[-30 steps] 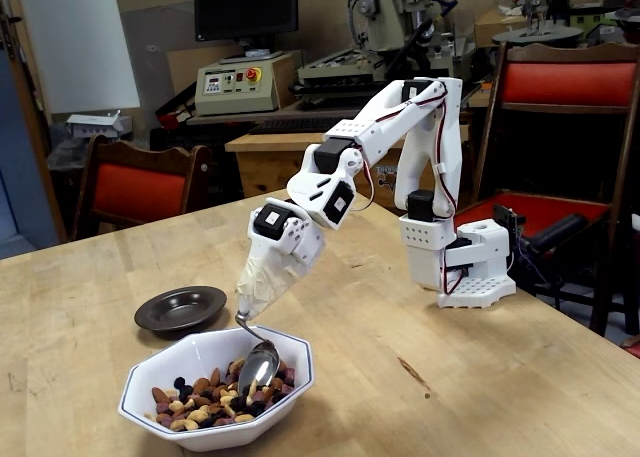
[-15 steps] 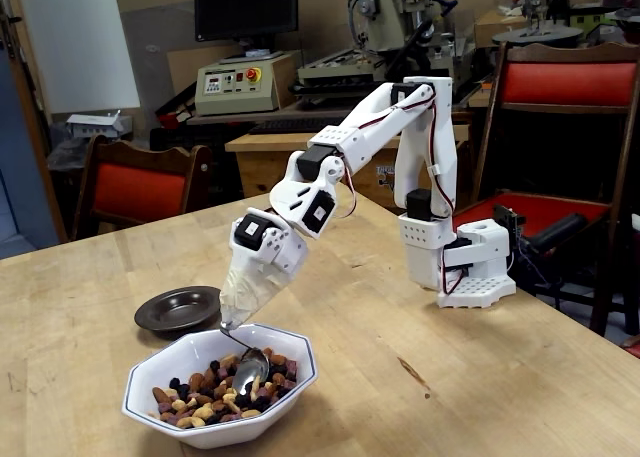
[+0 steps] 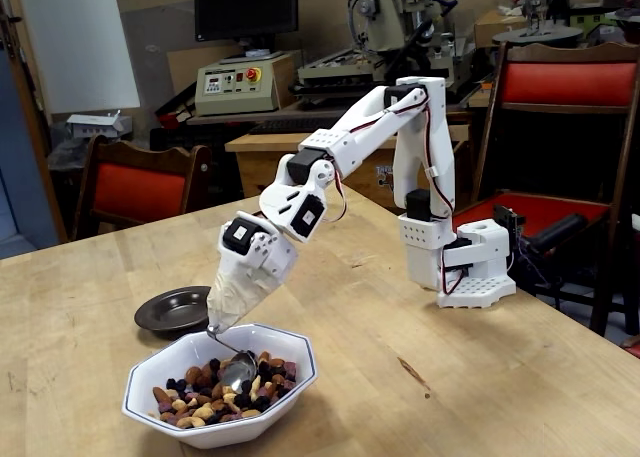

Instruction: Use spoon to take food

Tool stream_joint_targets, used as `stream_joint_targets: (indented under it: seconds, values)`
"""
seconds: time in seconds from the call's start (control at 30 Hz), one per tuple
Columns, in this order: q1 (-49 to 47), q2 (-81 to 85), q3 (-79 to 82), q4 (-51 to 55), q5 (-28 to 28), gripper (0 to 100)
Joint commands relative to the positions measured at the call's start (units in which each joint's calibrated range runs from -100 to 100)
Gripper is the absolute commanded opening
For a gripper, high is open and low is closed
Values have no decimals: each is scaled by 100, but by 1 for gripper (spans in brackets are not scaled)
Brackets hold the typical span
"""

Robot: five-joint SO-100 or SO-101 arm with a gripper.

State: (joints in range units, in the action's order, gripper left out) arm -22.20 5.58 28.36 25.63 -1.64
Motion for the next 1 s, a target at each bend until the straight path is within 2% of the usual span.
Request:
stream_joint_targets:
  seconds: [0.0, 0.23, 0.4, 0.97]
  values:
    - [64, -40, -110, -18, 15, 5]
    - [64, 11, -66, -326, 49, 5]
    - [64, 11, 85, -1306, 59, 5]
    - [116, 37, 2430, -4231, 59, 5]
